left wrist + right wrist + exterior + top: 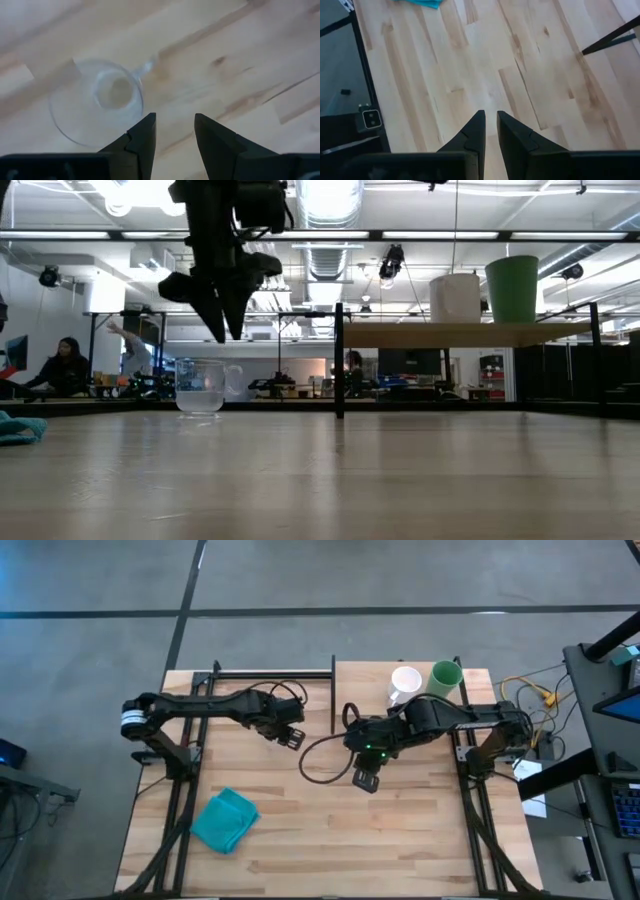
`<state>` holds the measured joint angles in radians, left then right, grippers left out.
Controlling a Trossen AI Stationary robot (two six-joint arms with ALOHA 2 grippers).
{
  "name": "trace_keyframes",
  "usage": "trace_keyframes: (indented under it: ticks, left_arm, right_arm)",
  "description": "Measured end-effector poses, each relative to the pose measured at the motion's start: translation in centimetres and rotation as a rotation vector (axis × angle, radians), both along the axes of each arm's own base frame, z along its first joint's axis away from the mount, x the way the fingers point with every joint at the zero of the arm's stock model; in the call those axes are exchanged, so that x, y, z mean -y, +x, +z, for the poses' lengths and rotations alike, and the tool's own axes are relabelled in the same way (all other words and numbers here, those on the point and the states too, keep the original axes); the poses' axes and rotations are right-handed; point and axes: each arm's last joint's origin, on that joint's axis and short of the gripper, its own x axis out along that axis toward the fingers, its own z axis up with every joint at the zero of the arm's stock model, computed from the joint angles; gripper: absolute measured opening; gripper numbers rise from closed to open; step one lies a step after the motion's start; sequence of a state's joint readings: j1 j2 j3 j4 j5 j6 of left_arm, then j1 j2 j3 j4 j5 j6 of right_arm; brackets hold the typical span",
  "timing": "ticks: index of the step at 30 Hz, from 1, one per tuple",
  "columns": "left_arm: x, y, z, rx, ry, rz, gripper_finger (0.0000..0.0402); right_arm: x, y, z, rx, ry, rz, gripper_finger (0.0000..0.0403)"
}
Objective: Stack small to large cups/mugs on shelf
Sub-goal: Put the transparent mug on the shelf
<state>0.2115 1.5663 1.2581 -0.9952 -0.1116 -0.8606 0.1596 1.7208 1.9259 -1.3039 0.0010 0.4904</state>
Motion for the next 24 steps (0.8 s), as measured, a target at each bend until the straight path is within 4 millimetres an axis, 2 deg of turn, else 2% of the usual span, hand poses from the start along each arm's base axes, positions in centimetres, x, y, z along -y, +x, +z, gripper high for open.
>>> trace_keyframes:
  ticks: [5, 24]
  left_arm:
    - [-0.5, -0.4, 0.4, -0.001, 0.017, -0.008, 0.0121]
    - [-1.4, 0.4, -2.9, -0.116, -0.023, 0.012, 0.0121]
  right_arm:
    - [0.0, 0.0, 0.0, 0.003, -0.012, 0.024, 0.0043]
    - [0.0, 0.0, 0.0, 0.003, -0.013, 0.027, 0.0043]
